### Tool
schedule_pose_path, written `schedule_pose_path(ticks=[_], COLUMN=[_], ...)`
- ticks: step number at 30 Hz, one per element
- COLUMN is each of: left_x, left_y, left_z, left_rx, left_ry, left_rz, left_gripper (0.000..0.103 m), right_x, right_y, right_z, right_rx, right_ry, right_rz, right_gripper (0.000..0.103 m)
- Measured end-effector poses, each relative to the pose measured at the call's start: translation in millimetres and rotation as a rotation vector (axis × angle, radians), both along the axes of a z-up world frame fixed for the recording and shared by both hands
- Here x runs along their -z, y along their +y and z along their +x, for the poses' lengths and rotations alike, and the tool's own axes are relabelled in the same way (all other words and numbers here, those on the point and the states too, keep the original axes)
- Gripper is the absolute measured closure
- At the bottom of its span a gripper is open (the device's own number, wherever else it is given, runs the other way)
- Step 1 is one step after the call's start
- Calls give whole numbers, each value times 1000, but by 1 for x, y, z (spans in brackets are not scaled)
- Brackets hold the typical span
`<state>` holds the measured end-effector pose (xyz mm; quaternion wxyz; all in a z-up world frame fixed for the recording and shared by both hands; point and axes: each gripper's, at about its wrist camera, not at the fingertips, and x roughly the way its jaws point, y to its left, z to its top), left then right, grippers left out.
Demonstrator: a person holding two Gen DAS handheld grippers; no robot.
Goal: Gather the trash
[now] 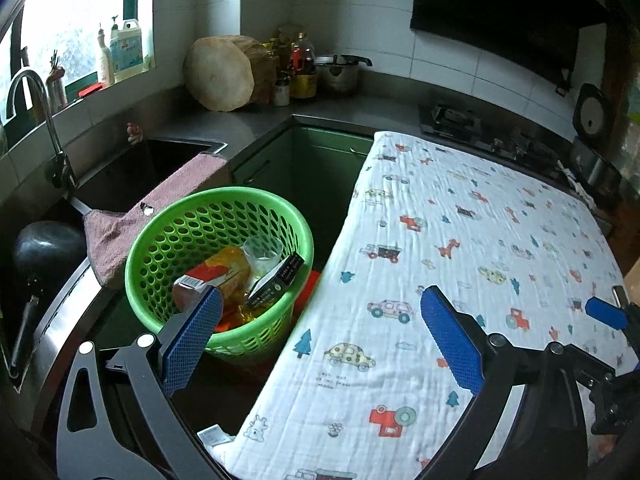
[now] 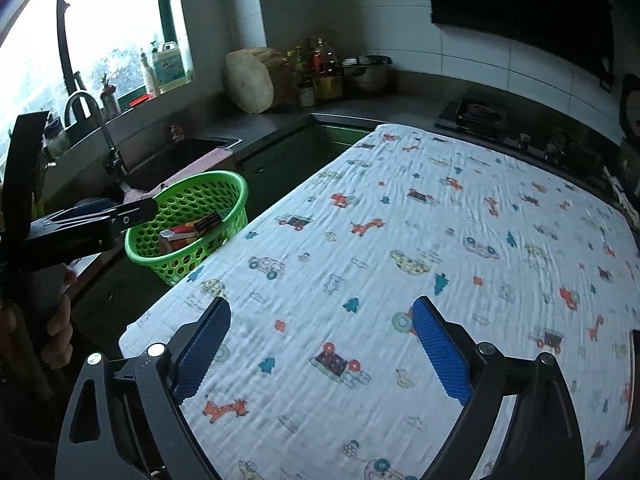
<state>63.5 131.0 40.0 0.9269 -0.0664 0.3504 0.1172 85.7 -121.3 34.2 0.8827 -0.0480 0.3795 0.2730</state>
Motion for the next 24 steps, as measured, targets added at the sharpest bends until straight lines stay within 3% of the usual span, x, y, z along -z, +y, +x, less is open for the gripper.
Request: schedule_pose_path(ticks=[15,24], left_x=[5,7], left_y=[-19,-25], left_z=[-10,-23], left_rx=[26,25], left_ry=[3,-15], left_rz=[45,57], left_gripper=[5,5], right_x=[-2,-2], right_y=[-27,-32], right_z=[-15,-24], right_rx=[75,122], right_ry=[-10,-46], right_rz=[68,22], right_gripper=[12,12])
